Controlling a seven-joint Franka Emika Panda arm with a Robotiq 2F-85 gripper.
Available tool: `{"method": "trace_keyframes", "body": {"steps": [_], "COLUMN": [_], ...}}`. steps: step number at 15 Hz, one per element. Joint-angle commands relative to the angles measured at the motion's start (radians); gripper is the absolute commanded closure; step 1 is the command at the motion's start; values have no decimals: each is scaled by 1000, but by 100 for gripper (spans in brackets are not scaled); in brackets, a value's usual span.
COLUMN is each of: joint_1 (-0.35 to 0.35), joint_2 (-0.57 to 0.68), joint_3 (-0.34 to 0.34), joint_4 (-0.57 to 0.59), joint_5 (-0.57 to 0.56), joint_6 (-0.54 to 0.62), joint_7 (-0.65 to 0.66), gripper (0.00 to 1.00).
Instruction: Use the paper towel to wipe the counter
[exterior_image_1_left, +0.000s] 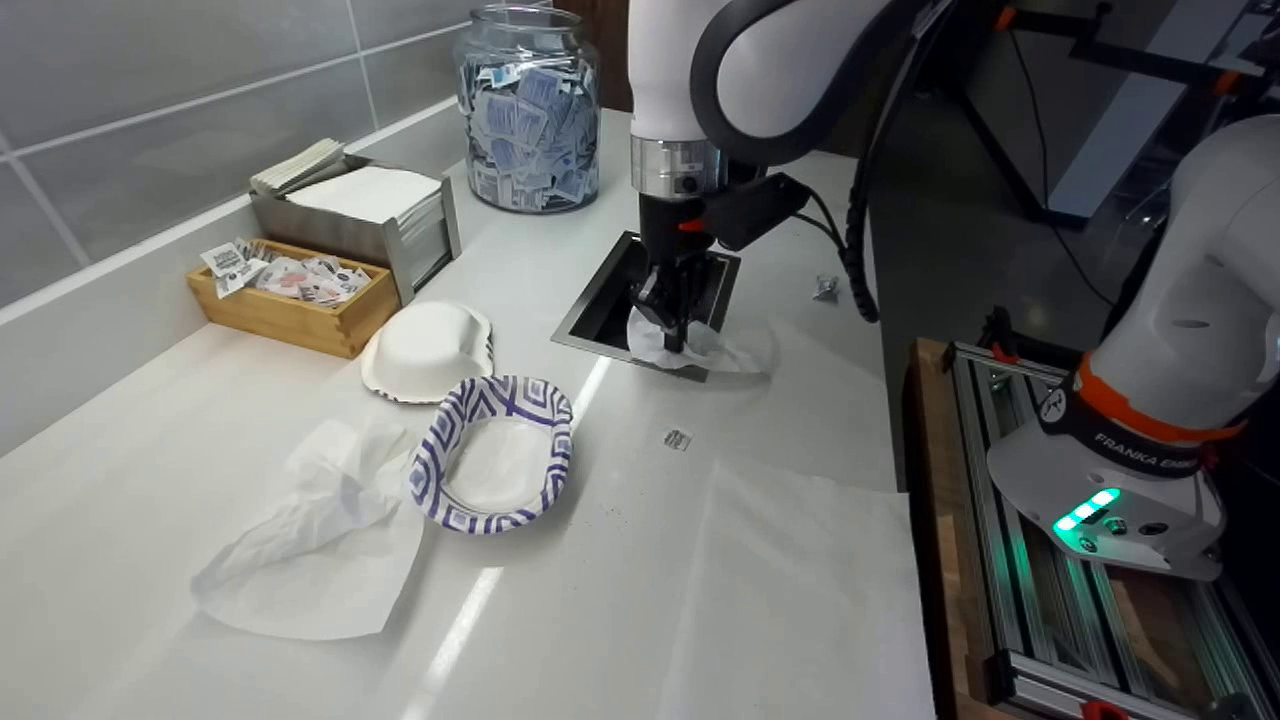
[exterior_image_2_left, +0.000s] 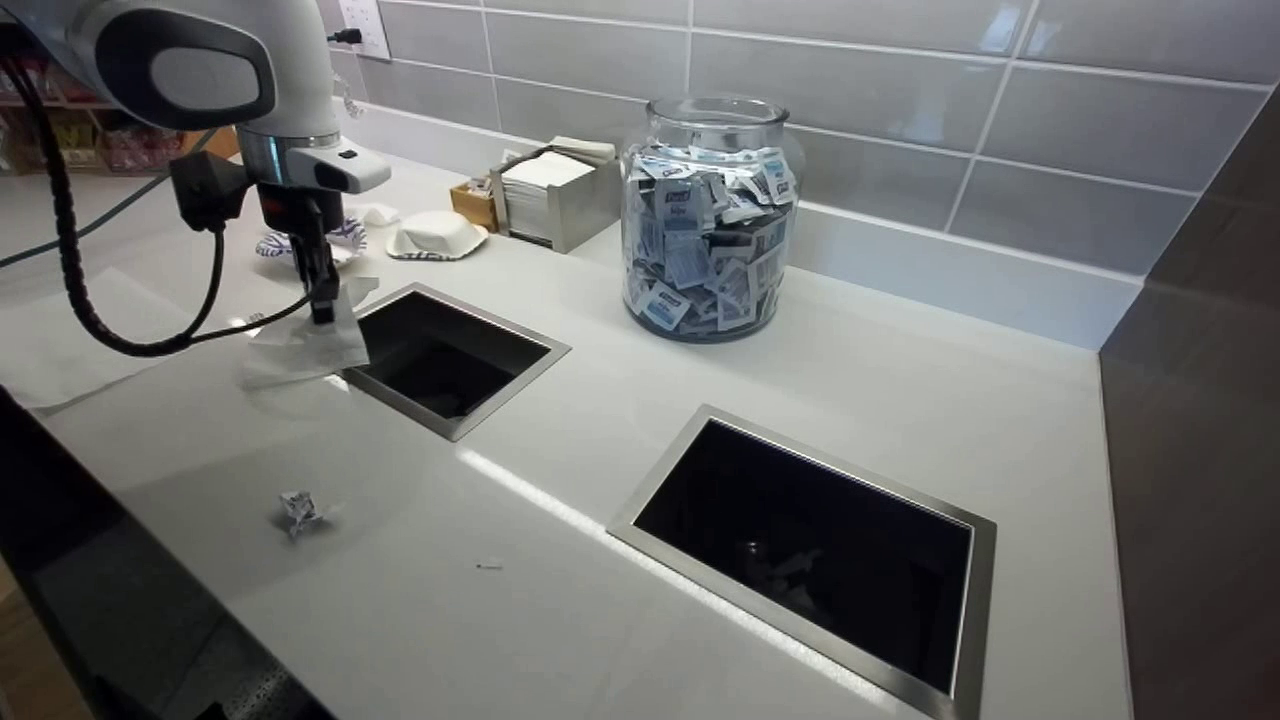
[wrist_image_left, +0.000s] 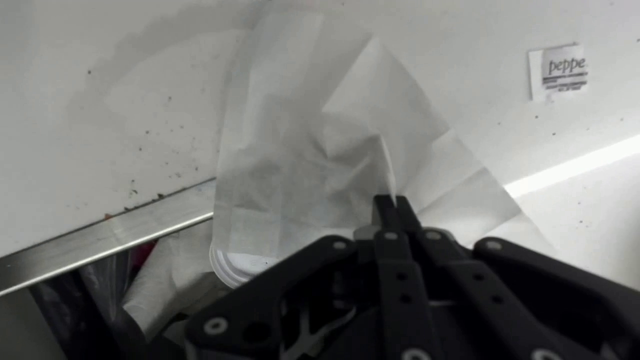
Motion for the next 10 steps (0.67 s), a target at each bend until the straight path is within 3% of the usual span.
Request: {"method": "trace_keyframes", "body": {"steps": [1,7,10], "joint_1": [-19,-28,-26], "joint_2": [39,76,86], "joint_3": [16,48,57], "joint_4": [10,37,48], "joint_5": [72,198,216], "joint_6": [60,4,-66], "joint_7": [-133,-312,-335], "gripper": [100,100,100]}}
